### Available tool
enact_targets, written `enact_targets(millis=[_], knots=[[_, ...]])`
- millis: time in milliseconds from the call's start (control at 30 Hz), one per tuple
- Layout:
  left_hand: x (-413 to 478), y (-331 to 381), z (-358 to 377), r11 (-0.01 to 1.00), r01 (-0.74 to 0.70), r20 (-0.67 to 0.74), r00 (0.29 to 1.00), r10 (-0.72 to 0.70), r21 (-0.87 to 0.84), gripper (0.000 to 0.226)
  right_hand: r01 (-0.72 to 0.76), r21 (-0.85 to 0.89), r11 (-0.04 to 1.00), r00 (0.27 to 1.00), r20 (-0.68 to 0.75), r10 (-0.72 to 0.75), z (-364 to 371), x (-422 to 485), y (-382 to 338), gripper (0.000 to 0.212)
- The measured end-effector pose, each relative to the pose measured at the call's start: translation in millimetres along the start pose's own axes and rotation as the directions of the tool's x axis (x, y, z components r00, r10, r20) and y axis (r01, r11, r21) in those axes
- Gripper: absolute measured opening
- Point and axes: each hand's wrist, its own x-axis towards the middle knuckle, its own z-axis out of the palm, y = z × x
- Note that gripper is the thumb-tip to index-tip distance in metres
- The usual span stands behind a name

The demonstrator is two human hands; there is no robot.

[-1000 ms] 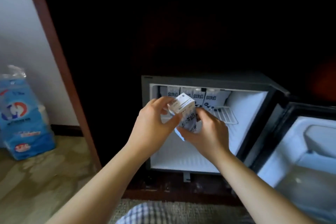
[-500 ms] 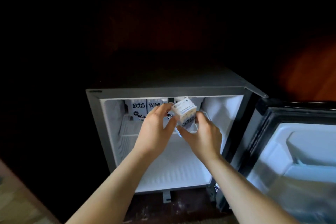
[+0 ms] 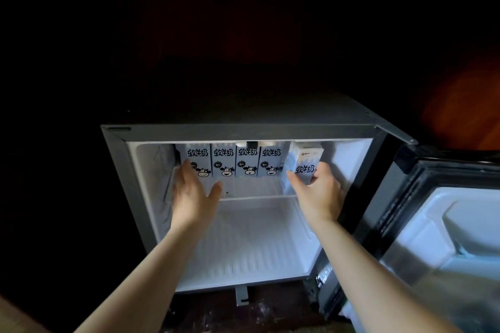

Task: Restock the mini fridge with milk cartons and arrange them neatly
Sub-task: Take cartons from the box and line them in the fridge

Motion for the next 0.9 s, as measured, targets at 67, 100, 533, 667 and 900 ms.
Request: enact_targets(millis=[67,100,533,667,900], knots=[[4.0,-1.3,4.6,1.000,-0.007,0.013,1.000,0.007,-0.010,0.077,-0.022,0.011,1.000,1.000,0.001,0.022,4.1,3.5,0.6,0.041],[5.7,-1.3,7.4,1.000,-0.010,0.024,1.000,0.010,-0.009,0.079,-0.019,0.013,1.000,1.000,0.003,0.019,6.1,5.2,0.5,0.041],[15.6,-10.0,22.5,0.997,-0.042,-0.036,0.999,0.040,-0.069,0.088,-0.020,0.089,0.996,1.000,-0.008,0.021,21.6,25.2,-6.3,0.038],[19.0,-13.1,22.8,0.994,-0.034,-0.049,0.998,0.029,-0.103,0.085,-0.012,0.144,0.990,1.000,0.020,0.009,26.0,27.5,-5.4,0.039],[20.8,-12.0,25.7,0.993,-0.015,-0.087,0.996,0.005,-0.116,0.080,0.003,0.200,0.980,1.000,0.029,-0.009,32.6,25.1,9.0,0.025]])
